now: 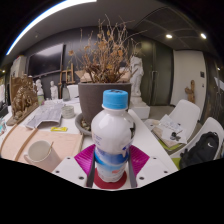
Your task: Pour water
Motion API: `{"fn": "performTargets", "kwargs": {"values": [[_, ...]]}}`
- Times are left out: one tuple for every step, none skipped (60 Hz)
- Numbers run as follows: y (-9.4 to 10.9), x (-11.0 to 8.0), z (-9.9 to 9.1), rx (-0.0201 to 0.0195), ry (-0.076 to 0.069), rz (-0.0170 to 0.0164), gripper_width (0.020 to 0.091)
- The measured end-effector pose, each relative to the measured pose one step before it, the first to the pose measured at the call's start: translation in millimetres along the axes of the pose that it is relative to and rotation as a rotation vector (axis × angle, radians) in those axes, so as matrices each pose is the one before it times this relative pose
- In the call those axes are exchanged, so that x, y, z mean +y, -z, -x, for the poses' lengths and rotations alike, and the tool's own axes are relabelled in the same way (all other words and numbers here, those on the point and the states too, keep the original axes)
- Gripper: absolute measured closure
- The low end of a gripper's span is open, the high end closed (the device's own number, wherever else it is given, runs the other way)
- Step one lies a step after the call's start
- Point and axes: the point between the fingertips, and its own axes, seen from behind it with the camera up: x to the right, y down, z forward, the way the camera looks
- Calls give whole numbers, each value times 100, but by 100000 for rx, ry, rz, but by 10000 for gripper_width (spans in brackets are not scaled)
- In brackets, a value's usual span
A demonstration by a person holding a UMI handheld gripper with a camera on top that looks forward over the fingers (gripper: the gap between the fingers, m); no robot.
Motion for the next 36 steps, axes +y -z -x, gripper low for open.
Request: {"fn": "performTargets", "kwargs": {"values": [[27,30,-55,231,43,304,596],[21,95,3,127,98,573,584],[304,64,-60,297,-174,1096,556],[72,119,-3,151,-210,1065,506],[113,43,6,172,-394,857,435],[199,-22,24,13,-423,693,361],[224,-79,47,0,-505,527,287],[245,-132,52,-4,-471,385,228],[303,-128,14,281,-605,272,248],[177,-112,-13,74,-318,219,267],[381,-192,51,318,-377,269,270],[480,-155,12,265,-248,245,265],[488,-163,66,327,-83,356,252],[526,-153,71,469,15,462,240],[596,-146,9,753,-14,539,241],[675,-178,39,839,44,405,243],[716,-223,99,598,147,193,249],[775,-237,124,662,250,143,249],[806,-244,178,678,259,505,248],[840,-134,143,850,164,384,247],[870,-237,243,779,202,356,247],[962,-222,249,563,293,345,248],[931,-173,319,444,407,379,247],[960,-100,319,477,425,637,249],[981,-19,303,603,427,882,248],[999,-15,306,629,504,934,247],[985,17,320,550,658,888,243],[978,21,321,557,787,832,244],[1102,59,151,757,703,786,245],[827,98,356,612,319,562,248],[938,89,348,528,301,661,245],[922,126,341,320,185,650,247],[916,92,332,224,50,520,245],[887,87,354,220,-180,392,247],[873,60,388,94,-341,230,246],[832,88,390,-76,-451,141,246]]}}
